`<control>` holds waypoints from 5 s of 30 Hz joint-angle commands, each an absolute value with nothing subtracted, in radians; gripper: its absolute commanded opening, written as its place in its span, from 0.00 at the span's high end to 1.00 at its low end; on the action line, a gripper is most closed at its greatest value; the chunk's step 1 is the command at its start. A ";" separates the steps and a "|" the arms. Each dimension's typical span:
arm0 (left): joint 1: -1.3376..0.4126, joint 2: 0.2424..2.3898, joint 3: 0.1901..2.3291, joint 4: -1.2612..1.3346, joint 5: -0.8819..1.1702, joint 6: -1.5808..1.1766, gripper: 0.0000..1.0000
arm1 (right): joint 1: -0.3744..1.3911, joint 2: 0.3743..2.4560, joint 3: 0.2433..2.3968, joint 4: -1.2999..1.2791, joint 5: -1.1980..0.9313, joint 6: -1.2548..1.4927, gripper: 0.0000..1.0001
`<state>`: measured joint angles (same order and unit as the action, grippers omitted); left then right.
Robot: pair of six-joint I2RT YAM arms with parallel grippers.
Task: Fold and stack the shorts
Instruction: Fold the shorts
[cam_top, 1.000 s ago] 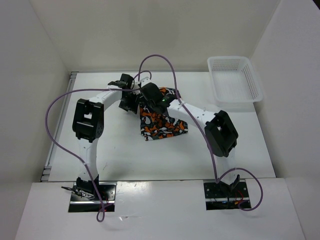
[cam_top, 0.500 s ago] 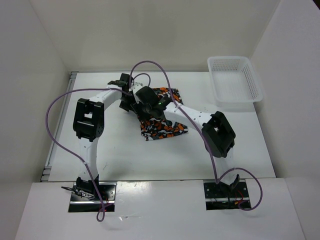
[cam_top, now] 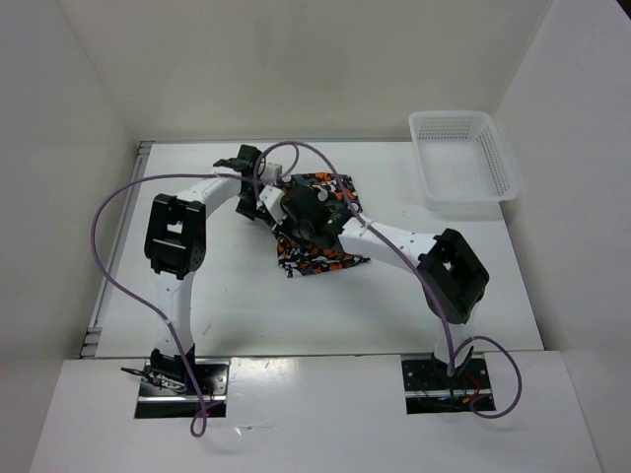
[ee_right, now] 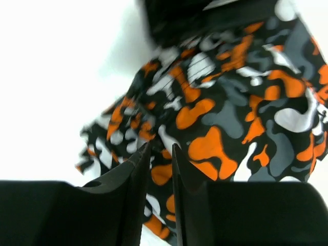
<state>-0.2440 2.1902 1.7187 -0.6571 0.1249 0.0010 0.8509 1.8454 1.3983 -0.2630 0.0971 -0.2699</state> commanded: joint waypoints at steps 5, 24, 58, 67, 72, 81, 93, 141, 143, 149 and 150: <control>-0.224 2.059 1.723 -0.670 0.140 0.000 0.35 | 0.916 1.882 1.339 -0.253 0.040 -0.550 0.70; -0.181 2.163 1.658 -0.699 -0.020 0.000 0.32 | 0.975 1.740 1.389 -0.080 0.060 -0.514 0.56; 0.048 2.020 1.605 -0.670 0.344 0.000 0.31 | 0.864 1.954 1.268 0.103 -0.032 -0.525 0.78; 0.048 2.020 1.605 -0.670 0.344 0.000 0.31 | 0.874 1.870 1.289 -0.013 -0.126 -0.545 1.00; 0.048 2.029 1.605 -0.670 0.344 0.000 0.31 | 0.894 1.824 1.269 -0.071 -0.204 -0.535 1.00; -0.001 1.944 1.605 -0.709 0.446 0.000 0.31 | 0.793 1.824 1.243 0.012 0.004 -0.538 0.60; -0.190 1.812 1.460 -0.716 0.698 0.000 0.28 | 0.741 1.836 1.193 -0.012 -0.052 -0.583 0.56; -0.301 1.917 1.345 -0.590 0.465 0.000 0.89 | 0.747 1.842 1.092 0.176 -0.037 -0.485 0.47; -0.292 1.917 1.358 -0.591 0.474 0.000 0.89 | 0.756 1.833 1.080 0.176 -0.037 -0.494 0.47; -0.291 1.927 1.367 -0.600 0.474 0.000 0.89 | 0.756 1.822 1.045 0.176 -0.017 -0.554 0.42; -0.291 1.927 1.367 -0.600 0.465 0.000 0.89 | 0.756 1.798 1.045 0.161 -0.026 -0.554 0.42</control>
